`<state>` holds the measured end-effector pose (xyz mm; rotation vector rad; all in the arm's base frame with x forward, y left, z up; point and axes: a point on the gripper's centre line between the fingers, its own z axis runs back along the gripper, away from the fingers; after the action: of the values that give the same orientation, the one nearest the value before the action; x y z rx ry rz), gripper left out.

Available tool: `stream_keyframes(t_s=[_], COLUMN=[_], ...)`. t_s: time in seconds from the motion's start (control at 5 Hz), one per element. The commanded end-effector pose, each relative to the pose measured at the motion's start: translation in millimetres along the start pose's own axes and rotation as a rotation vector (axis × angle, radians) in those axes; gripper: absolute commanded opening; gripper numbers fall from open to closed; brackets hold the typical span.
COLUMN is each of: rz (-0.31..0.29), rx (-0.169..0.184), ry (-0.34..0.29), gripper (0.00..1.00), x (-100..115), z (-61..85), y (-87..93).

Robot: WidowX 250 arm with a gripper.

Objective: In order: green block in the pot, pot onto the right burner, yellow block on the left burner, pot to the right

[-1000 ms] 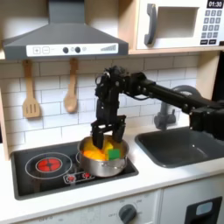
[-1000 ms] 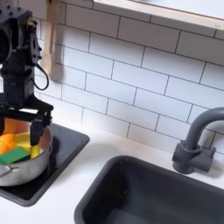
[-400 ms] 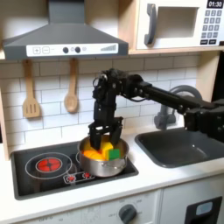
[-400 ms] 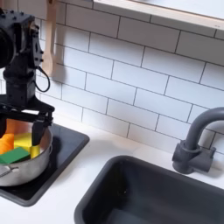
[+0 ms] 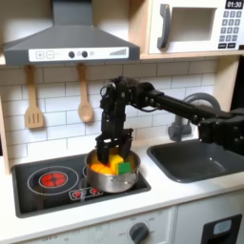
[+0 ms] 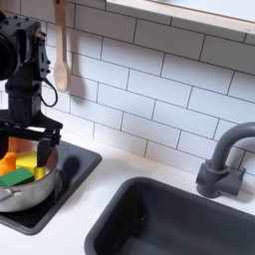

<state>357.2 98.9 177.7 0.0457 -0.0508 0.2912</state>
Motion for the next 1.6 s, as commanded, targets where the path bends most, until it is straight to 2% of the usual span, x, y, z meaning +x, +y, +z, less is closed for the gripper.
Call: stream_keyframes(t_s=[0.0,0.2,0.4,1.2,1.4], rz=[-0.002,-0.003,0.016,0.028,0.031], rx=[0.0,-0.002,-0.021,-0.016,-0.012], ry=[-0.002,-0.006,-0.008,0.015,-0.005], gripper=[1.0,1.0,1.0,1.0,1.0], x=[-0.2,0.4,0.2,-0.5,5.3], z=[-4.3,-3.9,-1.2,-12.4,-9.2], y=[2.2,1.0,-0.9,-2.5,0.2])
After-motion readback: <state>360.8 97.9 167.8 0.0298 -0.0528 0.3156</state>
